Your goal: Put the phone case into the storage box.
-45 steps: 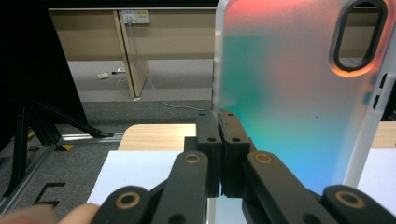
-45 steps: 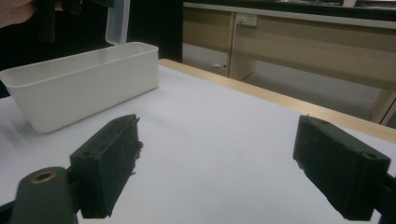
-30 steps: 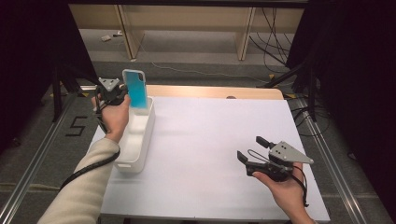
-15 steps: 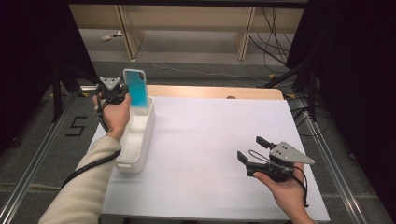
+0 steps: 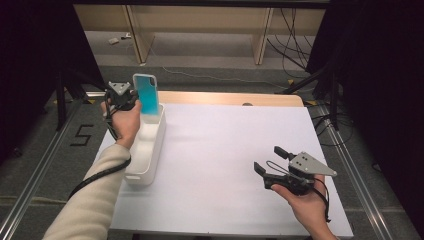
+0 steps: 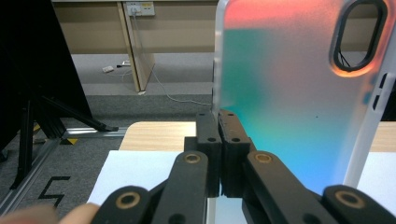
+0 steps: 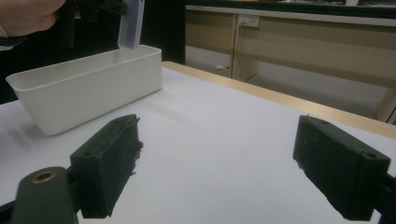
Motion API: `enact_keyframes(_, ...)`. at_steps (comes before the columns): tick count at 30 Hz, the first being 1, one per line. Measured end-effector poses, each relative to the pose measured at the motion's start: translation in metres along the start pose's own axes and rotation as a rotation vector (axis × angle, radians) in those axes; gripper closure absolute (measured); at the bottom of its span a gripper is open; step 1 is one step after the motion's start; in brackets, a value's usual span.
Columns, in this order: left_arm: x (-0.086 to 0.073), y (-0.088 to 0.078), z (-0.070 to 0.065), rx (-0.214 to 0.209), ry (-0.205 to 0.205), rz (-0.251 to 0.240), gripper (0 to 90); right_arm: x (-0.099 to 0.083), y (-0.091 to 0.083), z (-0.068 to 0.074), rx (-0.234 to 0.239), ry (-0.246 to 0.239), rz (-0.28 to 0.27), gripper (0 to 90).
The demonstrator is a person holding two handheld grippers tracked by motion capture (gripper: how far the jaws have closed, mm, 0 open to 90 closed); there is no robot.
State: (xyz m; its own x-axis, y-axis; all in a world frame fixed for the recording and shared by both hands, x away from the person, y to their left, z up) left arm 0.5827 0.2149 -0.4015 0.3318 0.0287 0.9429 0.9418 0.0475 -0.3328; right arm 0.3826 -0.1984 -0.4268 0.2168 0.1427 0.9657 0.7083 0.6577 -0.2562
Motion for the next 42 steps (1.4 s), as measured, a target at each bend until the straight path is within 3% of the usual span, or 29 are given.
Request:
enact_keyframes(38,-0.004,0.014,0.002,0.019,0.009,0.036,88.4,-0.002,0.000,0.002,0.010,-0.002,0.014,16.0)
enact_keyframes(42,-0.004,0.016,0.002,0.020,0.006,0.036,88.4,-0.002,0.002,0.002,0.016,0.003,-0.003,16.0)
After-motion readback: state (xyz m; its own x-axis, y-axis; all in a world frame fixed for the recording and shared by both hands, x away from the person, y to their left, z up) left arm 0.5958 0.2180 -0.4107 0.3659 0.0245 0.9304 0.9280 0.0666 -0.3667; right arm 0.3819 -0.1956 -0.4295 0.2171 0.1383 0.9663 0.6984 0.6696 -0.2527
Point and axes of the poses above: each handheld gripper's, and its own axes: y roughly forward along the jaws, x roughly out of its top, z roughly to its left, the point moved 8 cm from there along y, roughly forward along the jaws, and after that the axes turned 4 degrees about x, right-handed, at the moved point
